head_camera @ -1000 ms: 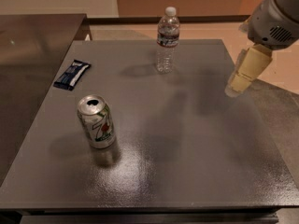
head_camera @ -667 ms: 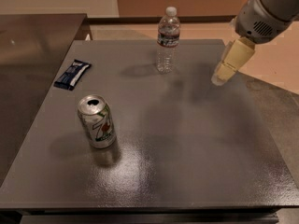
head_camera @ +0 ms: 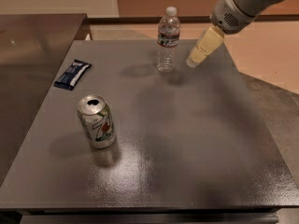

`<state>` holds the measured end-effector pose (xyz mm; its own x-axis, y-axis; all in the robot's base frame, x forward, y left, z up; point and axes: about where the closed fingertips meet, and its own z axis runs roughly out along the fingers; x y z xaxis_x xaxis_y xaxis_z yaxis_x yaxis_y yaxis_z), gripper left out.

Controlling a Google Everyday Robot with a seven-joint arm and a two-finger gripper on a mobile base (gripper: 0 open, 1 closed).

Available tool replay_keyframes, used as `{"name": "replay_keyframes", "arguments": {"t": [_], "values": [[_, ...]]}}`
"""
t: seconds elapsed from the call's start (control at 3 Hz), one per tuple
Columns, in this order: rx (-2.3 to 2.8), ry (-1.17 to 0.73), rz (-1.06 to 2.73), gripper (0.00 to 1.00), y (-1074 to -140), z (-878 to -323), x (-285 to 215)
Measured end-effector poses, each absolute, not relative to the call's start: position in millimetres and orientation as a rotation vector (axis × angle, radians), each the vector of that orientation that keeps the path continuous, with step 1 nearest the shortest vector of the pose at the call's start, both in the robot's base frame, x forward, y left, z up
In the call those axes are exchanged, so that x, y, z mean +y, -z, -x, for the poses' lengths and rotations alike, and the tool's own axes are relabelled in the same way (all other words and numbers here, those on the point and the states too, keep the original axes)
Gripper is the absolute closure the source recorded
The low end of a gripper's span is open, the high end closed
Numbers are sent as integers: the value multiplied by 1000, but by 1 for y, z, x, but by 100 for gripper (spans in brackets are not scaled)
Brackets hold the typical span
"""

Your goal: Move water bottle near 7up can

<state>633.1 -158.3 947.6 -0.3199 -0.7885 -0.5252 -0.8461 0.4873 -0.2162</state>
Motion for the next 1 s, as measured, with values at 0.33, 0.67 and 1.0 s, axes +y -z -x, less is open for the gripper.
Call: {"name": "replay_keyframes", "arguments": {"t": [0.33,0.67,1.0], "values": [[2138,-197,1300,0,-947,-665,-135],[2123,-264,1266,0,-949,-688,-115],[2098,-317,1247,0,-952,-702,-97]]}}
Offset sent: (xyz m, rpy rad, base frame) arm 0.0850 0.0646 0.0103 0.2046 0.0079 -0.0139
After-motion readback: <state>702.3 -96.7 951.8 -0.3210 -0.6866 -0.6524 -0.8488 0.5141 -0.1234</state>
